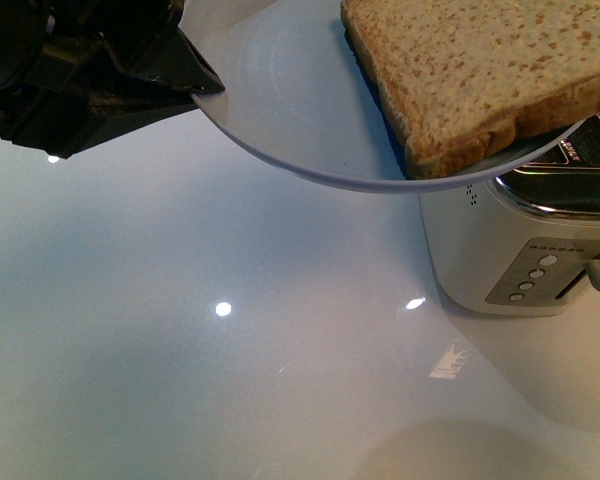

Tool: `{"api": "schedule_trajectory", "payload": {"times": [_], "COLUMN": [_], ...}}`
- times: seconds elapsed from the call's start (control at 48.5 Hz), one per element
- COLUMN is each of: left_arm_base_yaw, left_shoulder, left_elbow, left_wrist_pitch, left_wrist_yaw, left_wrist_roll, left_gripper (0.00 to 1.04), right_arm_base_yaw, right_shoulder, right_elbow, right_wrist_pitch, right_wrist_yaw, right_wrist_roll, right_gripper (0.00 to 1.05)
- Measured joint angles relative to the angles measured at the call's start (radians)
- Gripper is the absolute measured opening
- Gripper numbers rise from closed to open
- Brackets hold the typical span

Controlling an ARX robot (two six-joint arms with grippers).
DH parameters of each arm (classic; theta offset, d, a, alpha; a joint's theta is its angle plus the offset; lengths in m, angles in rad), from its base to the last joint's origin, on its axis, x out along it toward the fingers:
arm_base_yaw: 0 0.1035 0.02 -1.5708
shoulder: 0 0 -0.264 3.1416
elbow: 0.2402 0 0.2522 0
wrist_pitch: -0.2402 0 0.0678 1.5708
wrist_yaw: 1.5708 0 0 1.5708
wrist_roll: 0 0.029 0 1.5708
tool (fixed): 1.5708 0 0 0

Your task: Left arm holds plate, right arm toasts bread

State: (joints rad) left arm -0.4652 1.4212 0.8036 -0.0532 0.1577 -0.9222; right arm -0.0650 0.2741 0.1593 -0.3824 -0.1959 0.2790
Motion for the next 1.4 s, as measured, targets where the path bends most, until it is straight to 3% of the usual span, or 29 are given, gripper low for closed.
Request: {"api": "schedule_trajectory", "payload": {"times": [0.351, 0.681, 0.867, 1.321, 1.403], "left_arm_base_yaw": [0.000, 0.000, 0.000, 0.000, 0.000], "left_shoulder": [0.000, 0.000, 0.000, 0.000, 0.000], "left_elbow": [0.000, 0.000, 0.000, 0.000, 0.000], "left_wrist_pitch": [0.000, 0.000, 0.000, 0.000, 0.000], "left_wrist_yaw": [-0.002, -0.002, -0.002, -0.002, -0.002], "left_wrist_roll": [0.000, -0.001, -0.001, -0.001, -0.001], "left_gripper": [0.03, 0.03, 0.03, 0.03, 0.03], "right_arm_base_yaw": [-0.011, 0.211, 0.287, 0.332, 0.333], "right_shoulder": [0.238, 0.632, 0.739, 0.787, 0.787], "right_elbow": [0.083, 0.276, 0.301, 0.313, 0.313], "right_wrist_pitch": [0.243, 0.602, 0.662, 0.678, 0.678], "right_wrist_yaw": [-0.027, -0.032, -0.005, 0.016, 0.019], "right_wrist_roll": [0.124, 0.414, 0.473, 0.516, 0.520], "right_gripper": [0.96, 0.96, 0.96, 0.96, 0.88]}}
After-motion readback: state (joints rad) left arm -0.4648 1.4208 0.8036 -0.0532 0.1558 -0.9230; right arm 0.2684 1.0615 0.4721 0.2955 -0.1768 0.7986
